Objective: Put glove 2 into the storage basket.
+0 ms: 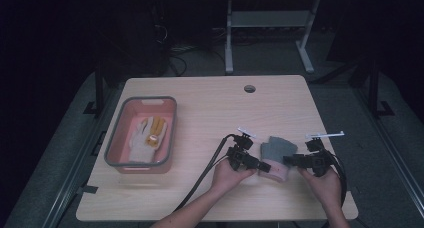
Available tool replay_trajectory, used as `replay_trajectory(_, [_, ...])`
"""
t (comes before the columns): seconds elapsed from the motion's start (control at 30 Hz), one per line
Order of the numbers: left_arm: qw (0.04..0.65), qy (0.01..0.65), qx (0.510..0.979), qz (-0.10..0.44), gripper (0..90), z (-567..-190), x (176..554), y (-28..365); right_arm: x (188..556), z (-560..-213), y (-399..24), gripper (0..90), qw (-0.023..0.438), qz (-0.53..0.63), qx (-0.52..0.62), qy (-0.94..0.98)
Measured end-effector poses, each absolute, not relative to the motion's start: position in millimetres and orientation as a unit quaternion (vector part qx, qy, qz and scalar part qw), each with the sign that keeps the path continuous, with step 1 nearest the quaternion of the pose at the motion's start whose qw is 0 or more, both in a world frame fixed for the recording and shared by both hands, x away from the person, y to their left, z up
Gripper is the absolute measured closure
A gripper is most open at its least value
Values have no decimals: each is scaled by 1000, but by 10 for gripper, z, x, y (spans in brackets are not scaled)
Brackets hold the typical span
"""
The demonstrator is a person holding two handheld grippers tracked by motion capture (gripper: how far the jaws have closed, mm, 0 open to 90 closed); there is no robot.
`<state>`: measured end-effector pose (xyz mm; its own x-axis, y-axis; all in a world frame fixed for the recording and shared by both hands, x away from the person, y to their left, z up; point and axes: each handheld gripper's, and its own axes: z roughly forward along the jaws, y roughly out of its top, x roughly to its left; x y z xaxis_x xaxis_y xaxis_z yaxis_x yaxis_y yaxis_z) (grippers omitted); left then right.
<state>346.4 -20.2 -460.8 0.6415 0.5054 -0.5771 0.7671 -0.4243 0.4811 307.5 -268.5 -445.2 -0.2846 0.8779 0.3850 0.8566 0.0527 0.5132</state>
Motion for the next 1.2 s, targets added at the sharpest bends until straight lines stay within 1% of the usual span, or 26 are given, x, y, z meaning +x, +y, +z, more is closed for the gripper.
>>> replay_trajectory(0.1, [373, 391, 823, -176, 357, -4639, 3465, -219, 3076, -4472, -2700, 473, 11, 346, 600, 721])
replay_trajectory(0.17, [373, 390, 823, -179, 376, -4648, 3466, -223, 3077, -4494, -2707, 462, 6, 343, 605, 719])
replay_trajectory(0.47, [379, 390, 821, -175, 385, -4655, 3445, -237, 3088, -4620, -2745, 456, -9, 361, 613, 703])
replay_trajectory(0.63, [379, 395, 818, -175, 410, -4659, 3425, -227, 3068, -4657, -2715, 487, -5, 381, 617, 689])
replay_trajectory(0.77, [378, 400, 816, -179, 437, -4664, 3441, -217, 3043, -4674, -2684, 528, -1, 387, 618, 685])
replay_trajectory(0.87, [381, 406, 810, -186, 461, -4681, 3464, -208, 3040, -4683, -2693, 549, -12, 392, 623, 677])
replay_trajectory(1.0, [380, 408, 808, -189, 472, -4683, 3470, -211, 3039, -4699, -2700, 587, -26, 398, 627, 669])
replay_trajectory(1.2, [380, 413, 802, -205, 492, -4701, 3508, -204, 3040, -4719, -2687, 637, -37, 402, 628, 665])
